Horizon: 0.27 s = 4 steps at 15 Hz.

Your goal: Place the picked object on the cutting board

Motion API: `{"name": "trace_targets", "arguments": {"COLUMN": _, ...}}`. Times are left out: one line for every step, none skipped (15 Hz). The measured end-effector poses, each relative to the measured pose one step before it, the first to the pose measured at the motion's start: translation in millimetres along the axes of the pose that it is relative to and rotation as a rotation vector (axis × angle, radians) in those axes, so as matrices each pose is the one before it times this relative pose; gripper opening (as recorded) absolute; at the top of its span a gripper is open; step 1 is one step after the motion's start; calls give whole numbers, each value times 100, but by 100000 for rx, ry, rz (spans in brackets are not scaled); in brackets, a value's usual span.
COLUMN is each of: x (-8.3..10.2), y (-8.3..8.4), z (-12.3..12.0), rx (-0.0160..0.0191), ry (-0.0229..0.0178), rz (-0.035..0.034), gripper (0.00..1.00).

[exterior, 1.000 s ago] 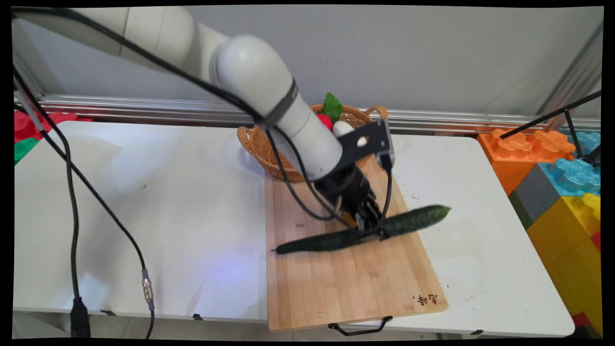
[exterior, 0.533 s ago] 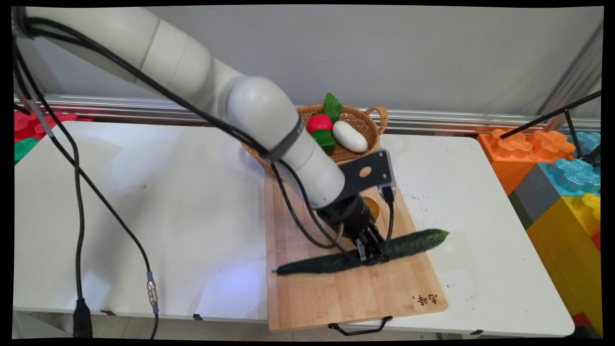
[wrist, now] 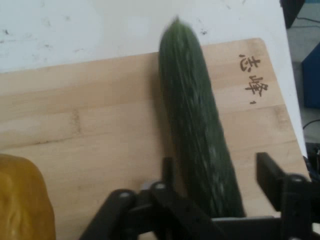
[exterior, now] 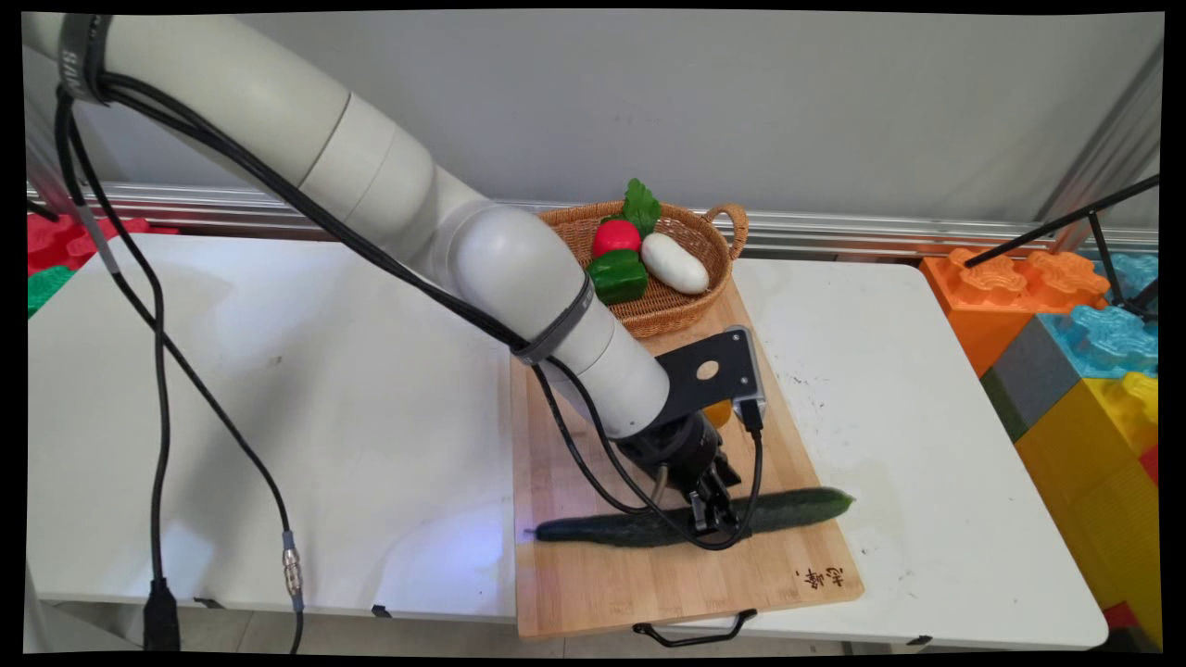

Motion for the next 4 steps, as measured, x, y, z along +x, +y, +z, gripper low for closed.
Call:
{"name": "trace_targets", "arguments": {"x": -54, "y": 32, "z": 98, "rx": 232, "ry": 290, "rz": 9, "gripper": 100}}
{"name": "trace_targets", "arguments": {"x": -68, "y": 39, "z": 40, "rx": 322, "ry": 355, "rz": -229, "gripper": 100}}
{"name": "trace_targets", "arguments": {"x": -44, "y": 29, "z": 17, "rx": 297, "ry": 366, "rz": -313, "gripper": 100}}
{"name": "trace_targets", "arguments": {"x": -2, "y": -17, "z": -58, "rx": 306, "ry": 401, "rz": -339, "gripper": 100}}
